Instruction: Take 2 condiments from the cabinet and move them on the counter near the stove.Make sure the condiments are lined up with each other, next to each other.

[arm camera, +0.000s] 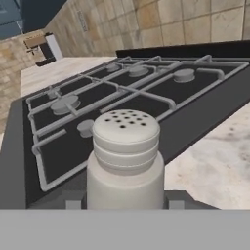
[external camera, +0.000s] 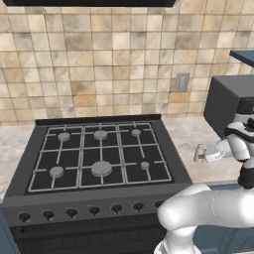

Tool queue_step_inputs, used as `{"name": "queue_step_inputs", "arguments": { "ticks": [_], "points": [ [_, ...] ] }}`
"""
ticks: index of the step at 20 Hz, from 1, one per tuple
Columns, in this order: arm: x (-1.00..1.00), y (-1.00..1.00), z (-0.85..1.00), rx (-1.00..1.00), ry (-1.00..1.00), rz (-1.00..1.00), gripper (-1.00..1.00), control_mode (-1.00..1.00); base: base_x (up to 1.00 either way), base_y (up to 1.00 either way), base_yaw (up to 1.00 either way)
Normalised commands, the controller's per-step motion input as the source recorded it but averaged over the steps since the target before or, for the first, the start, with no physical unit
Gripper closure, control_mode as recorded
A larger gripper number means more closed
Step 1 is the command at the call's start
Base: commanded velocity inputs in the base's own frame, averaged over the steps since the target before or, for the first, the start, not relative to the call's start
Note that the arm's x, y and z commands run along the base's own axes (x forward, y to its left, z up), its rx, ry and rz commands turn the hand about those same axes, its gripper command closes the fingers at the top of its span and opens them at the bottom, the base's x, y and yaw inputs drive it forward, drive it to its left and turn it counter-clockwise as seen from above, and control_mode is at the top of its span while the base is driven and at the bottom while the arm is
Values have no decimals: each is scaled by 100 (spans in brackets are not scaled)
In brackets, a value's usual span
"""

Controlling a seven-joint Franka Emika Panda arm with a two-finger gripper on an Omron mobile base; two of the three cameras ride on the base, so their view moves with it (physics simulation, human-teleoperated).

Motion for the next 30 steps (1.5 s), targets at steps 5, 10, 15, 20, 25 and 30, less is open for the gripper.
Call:
{"name": "queue_step_inputs", "arguments": {
  "ticks": [5,10,15,20,25,30],
  "points": [
    [1,9,-20,-5,-7,0,100,-100,0,0,0],
    [9,4,-14,-3,-3,0,100,-100,0,0,0],
    [0,6,-14,-2,-5,0,100,-100,0,0,0],
    [0,0,-14,0,-7,0,100,-100,0,0,0],
    [3,1,-16,0,-6,0,100,-100,0,0,0],
    [12,0,-11,0,-3,2,100,-100,0,0,0]
  ]
}}
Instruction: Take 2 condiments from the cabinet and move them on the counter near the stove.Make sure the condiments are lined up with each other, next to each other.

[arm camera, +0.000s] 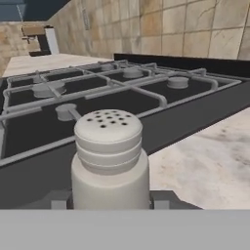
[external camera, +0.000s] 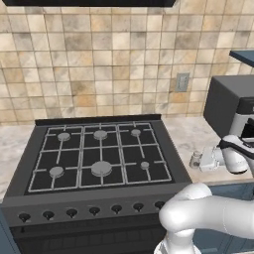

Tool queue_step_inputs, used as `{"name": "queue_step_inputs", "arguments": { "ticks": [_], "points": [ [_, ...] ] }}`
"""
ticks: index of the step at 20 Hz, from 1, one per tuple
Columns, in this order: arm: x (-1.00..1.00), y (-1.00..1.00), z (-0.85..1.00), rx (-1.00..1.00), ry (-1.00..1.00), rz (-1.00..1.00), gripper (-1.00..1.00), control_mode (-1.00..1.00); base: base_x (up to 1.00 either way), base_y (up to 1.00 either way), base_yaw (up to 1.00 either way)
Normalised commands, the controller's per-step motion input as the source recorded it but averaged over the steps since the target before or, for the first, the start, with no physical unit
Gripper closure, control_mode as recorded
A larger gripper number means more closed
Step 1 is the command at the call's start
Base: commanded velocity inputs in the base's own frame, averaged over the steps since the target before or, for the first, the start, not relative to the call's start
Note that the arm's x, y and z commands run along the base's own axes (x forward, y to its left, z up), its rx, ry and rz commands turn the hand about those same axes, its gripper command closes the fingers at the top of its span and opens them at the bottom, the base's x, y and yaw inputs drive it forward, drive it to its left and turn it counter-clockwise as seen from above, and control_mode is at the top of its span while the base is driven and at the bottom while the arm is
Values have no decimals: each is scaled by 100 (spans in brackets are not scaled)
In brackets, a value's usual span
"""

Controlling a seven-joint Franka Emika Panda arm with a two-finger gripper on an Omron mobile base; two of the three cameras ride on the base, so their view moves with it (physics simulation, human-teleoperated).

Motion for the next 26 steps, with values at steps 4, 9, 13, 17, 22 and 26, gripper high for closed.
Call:
{"name": "queue_step_inputs", "arguments": {
  "ticks": [4,9,13,17,22,26],
  "points": [
    [10,0,-12,0,-3,2,100,-100,0,0,0],
    [2,0,-13,0,-1,1,-100,-100,0,0,0],
    [0,0,-1,0,0,0,-100,-100,0,0,0],
    [0,-1,0,0,0,0,-100,-100,0,0,0],
    [-1,-17,0,0,0,0,-100,-100,0,0,0],
    [-18,-38,23,0,-11,0,-100,-100,0,0,0]
  ]
}}
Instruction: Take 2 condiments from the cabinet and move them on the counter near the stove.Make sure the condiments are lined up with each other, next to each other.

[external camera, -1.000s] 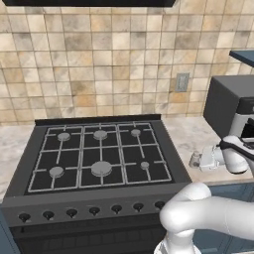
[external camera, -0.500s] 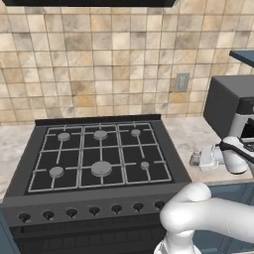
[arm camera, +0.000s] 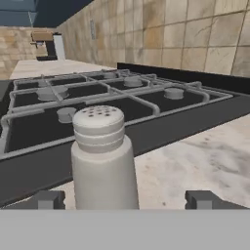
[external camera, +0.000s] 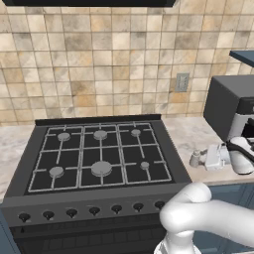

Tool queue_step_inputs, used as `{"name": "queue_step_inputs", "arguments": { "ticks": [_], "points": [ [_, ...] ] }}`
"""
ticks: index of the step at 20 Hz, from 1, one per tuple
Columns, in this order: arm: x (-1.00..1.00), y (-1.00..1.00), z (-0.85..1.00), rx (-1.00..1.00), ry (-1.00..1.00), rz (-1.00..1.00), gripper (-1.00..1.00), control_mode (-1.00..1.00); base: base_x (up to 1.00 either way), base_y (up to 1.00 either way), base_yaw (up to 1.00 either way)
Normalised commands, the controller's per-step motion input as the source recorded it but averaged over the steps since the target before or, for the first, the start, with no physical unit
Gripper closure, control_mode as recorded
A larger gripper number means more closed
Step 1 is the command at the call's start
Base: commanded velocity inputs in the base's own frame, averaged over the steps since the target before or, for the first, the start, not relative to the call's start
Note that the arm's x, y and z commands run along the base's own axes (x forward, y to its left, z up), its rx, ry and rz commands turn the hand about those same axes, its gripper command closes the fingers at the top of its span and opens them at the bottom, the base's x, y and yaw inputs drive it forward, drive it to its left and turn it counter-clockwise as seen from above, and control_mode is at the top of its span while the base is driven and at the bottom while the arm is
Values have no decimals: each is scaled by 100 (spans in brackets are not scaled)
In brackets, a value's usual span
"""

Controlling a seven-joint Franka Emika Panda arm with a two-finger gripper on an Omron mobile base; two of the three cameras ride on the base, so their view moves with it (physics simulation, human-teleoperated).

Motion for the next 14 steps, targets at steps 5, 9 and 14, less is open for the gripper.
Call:
{"name": "queue_step_inputs", "arguments": {
  "ticks": [5,9,14],
  "points": [
    [-27,-20,55,0,-18,0,-100,-100,0,0,0],
    [-26,0,94,0,-5,0,-100,-100,0,0,0],
    [-4,1,100,-4,23,-7,-100,-100,0,0,0]
  ]
}}
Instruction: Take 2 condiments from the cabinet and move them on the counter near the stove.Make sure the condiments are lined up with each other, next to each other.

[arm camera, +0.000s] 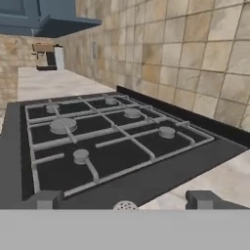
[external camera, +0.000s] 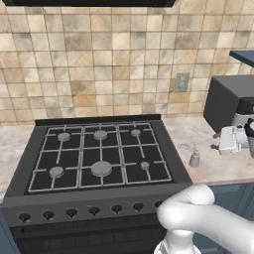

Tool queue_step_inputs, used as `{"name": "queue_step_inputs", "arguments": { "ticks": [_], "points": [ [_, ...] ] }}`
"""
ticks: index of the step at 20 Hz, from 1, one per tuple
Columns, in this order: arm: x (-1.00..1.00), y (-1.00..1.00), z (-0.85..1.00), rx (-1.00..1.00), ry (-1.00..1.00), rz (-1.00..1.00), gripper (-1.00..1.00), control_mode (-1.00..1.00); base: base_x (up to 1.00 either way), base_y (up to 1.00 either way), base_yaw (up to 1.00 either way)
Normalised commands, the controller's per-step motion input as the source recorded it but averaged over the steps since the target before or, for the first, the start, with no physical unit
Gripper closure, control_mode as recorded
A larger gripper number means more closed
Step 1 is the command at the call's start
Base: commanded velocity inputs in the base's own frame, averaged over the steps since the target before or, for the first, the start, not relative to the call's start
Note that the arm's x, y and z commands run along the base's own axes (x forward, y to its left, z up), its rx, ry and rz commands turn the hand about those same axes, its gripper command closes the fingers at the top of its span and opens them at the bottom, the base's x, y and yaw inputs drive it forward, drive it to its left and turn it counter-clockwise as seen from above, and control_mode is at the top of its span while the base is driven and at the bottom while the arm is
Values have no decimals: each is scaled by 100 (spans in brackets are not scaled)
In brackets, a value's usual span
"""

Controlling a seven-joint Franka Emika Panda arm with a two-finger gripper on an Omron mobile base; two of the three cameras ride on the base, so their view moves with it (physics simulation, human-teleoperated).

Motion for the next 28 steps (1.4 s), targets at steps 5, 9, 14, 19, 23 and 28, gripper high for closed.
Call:
{"name": "queue_step_inputs", "arguments": {
  "ticks": [5,9,14,19,23,28],
  "points": [
    [0,18,96,-7,57,-23,-100,-100,0,0,0],
    [0,42,63,-12,48,-53,-100,-100,0,0,0],
    [0,71,20,-14,25,-54,-100,-100,0,0,0],
    [0,91,0,-15,3,-50,-100,-100,0,0,0],
    [0,89,0,-12,-3,-48,-100,-100,0,0,0],
    [-1,59,0,-1,-4,-42,-100,-100,0,0,0]
  ]
}}
